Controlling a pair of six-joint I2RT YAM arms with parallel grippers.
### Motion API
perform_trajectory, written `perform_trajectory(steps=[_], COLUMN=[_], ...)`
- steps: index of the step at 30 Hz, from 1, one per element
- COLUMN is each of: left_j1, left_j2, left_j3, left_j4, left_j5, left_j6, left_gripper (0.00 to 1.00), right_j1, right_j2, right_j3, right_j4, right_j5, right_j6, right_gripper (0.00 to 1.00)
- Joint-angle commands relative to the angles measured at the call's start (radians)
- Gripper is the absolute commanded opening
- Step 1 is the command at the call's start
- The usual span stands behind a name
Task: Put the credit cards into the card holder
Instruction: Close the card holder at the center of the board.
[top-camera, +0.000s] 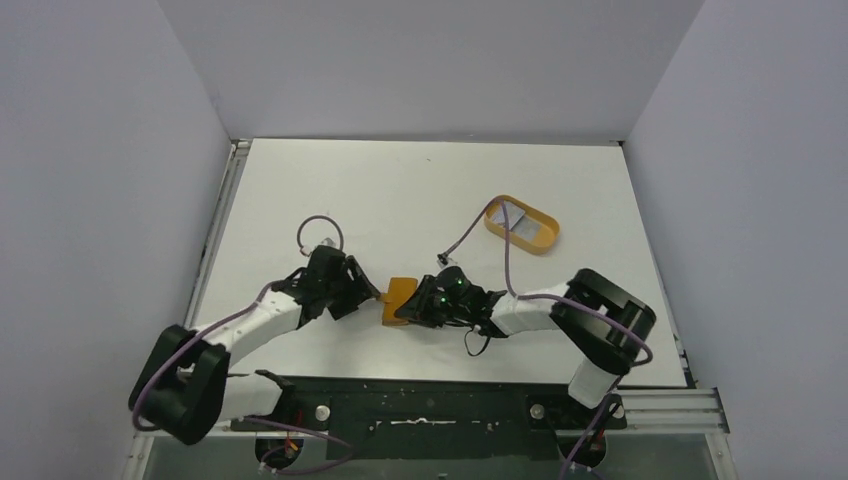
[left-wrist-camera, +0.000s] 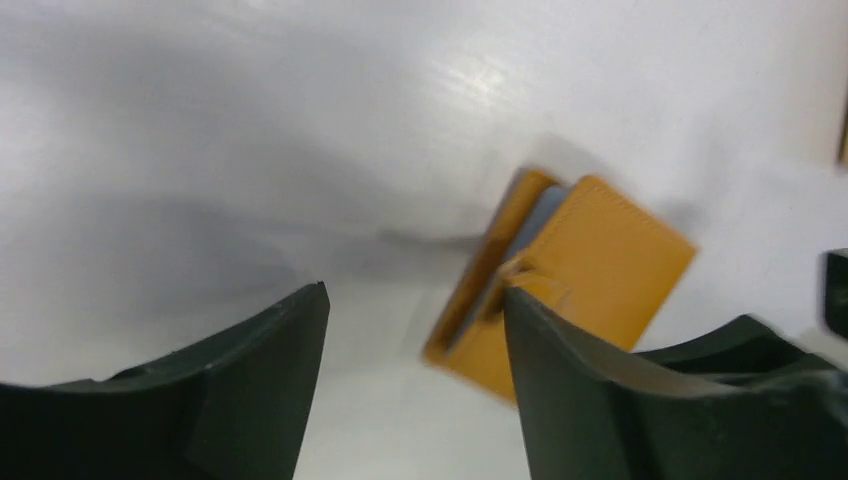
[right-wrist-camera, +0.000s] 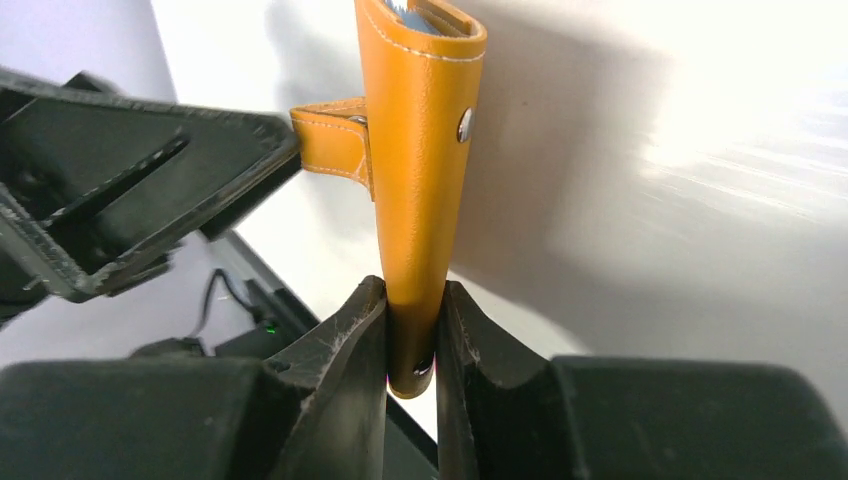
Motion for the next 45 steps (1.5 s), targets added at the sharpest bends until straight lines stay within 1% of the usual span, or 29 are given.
perform_trajectory(steps=[1, 4, 6, 8, 10, 12, 14, 15, 16, 18, 19, 22, 24, 26, 29, 31, 33, 36, 40, 43, 45], left_j1=[0.000, 0.002, 0.002, 0.002, 0.002, 0.002, 0.002, 0.002, 0.003, 0.003, 0.003, 0.005, 0.005, 0.003, 0.002, -0.011, -0.048, -0.152, -0.310, -0.365, -0.366], left_j2=[-0.236, -0.384, -0.459, -0.523, -0.568, -0.596, -0.610, -0.613, -0.612, -0.597, -0.586, -0.544, -0.520, -0.512, -0.530, -0.542, -0.543, -0.525, -0.451, -0.422, -0.408], left_j3=[0.115, 0.221, 0.288, 0.340, 0.391, 0.437, 0.474, 0.487, 0.502, 0.531, 0.545, 0.596, 0.628, 0.646, 0.612, 0.562, 0.539, 0.564, 0.665, 0.675, 0.679], left_j4=[-0.473, -0.600, -0.659, -0.672, -0.649, -0.610, -0.540, -0.496, -0.458, -0.368, -0.335, -0.270, -0.248, -0.233, -0.166, -0.094, -0.079, -0.113, -0.217, -0.241, -0.268], left_j5=[-0.112, -0.183, -0.230, -0.258, -0.270, -0.272, -0.248, -0.229, -0.206, -0.140, -0.097, 0.032, 0.104, 0.159, 0.197, 0.210, 0.183, 0.102, 0.004, -0.047, -0.062], left_j6=[0.066, 0.093, 0.106, 0.132, 0.172, 0.192, 0.221, 0.233, 0.240, 0.228, 0.215, 0.160, 0.123, 0.093, 0.013, -0.058, -0.085, -0.030, 0.043, 0.043, 0.036], left_gripper=[0.68, 0.75, 0.76, 0.77, 0.87, 0.97, 0.97, 0.97, 0.97, 0.97, 0.97, 0.97, 0.97, 0.97, 0.97, 0.97, 0.97, 0.97, 0.97, 0.97, 0.97], right_j1=[-0.022, -0.026, -0.017, 0.007, 0.053, 0.123, 0.195, 0.228, 0.261, 0.330, 0.352, 0.397, 0.406, 0.420, 0.451, 0.468, 0.481, 0.493, 0.500, 0.502, 0.503], right_j2=[-0.265, -0.416, -0.505, -0.575, -0.629, -0.665, -0.687, -0.692, -0.697, -0.706, -0.706, -0.667, -0.628, -0.602, -0.591, -0.594, -0.593, -0.589, -0.575, -0.569, -0.573], right_j3=[0.035, 0.087, 0.140, 0.215, 0.293, 0.352, 0.374, 0.373, 0.362, 0.287, 0.242, 0.137, 0.090, 0.060, 0.038, 0.022, 0.009, -0.001, 0.000, 0.002, 0.002], right_j4=[-0.356, -0.583, -0.725, -0.870, -0.976, -1.027, -0.998, -0.951, -0.848, -0.568, -0.386, 0.065, 0.308, 0.455, 0.549, 0.579, 0.597, 0.606, 0.643, 0.659, 0.661], right_j5=[0.158, 0.235, 0.323, 0.438, 0.584, 0.785, 0.986, 1.067, 1.149, 1.280, 1.310, 1.314, 1.279, 1.237, 1.204, 1.190, 1.184, 1.178, 1.164, 1.167, 1.170], right_j6=[-0.279, -0.448, -0.595, -0.757, -0.925, -1.095, -1.301, -1.439, -1.564, -1.876, -2.048, -2.487, -2.729, -2.894, -3.024, -3.071, -3.102, -3.133, -3.161, -3.172, -3.175], right_gripper=[0.00, 0.00, 0.00, 0.00, 0.00, 0.00, 0.00, 0.00, 0.00, 0.00, 0.00, 0.00, 0.00, 0.00, 0.00, 0.00, 0.00, 0.00, 0.00, 0.00, 0.00])
